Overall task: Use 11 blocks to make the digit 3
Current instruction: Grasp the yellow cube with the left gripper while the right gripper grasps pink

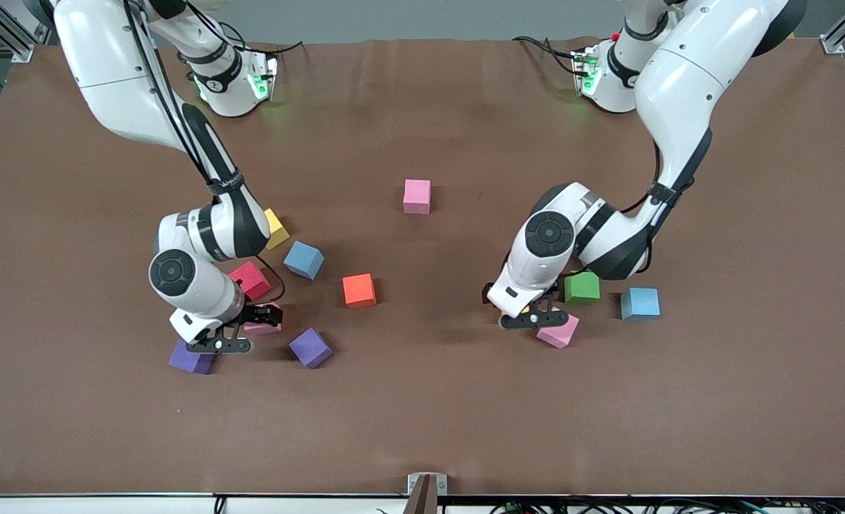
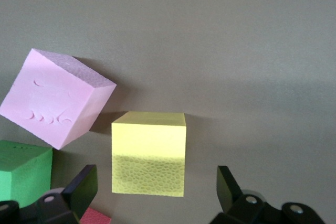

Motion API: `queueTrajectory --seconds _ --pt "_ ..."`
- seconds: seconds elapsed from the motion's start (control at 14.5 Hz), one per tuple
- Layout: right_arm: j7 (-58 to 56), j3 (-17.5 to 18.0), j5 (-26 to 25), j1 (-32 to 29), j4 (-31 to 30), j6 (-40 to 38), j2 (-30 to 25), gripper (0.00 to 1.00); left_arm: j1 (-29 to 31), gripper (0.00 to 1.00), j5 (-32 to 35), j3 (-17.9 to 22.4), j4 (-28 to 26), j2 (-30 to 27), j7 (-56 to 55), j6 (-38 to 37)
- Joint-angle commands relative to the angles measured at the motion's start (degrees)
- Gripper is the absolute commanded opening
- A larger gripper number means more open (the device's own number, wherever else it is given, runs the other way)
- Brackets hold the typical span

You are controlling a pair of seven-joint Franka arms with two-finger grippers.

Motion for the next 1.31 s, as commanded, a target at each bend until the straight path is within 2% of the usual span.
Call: queueTrajectory --seconds 0.0,0.48,0.83,0.97,1.04,1.24 --pt "0.08 0.42 -0.24 -0.07 -1.31 1.01 -0.47 1.0 -0.02 1.0 1.27 0.74 0.85 0.76 0.9 0.7" --pt "0.08 0.42 -0.24 0.02 -1.4 0.92 -0.47 1.0 -0.02 1.0 1.27 1.27 0.84 2.61 1.43 3.69" --pt "0.17 0.42 -0.24 0.02 -1.75 1.01 -0.47 0.83 -0.11 0.98 3.11 1.88 0.67 3.48 1.61 4.22" --pt "0.17 0.34 -0.24 0.02 -1.84 1.01 -0.47 0.8 -0.11 0.97 3.38 1.97 0.67 3.92 1.43 4.65" --pt "0.26 0.42 -0.24 0.02 -1.84 0.92 -0.47 0.7 -0.11 0.95 3.38 1.97 0.67 4.01 1.34 4.66" --pt "0.78 0.42 -0.06 0.02 -1.84 0.4 -0.56 0.18 -0.11 0.91 2.95 1.88 0.67 4.28 0.73 4.74"
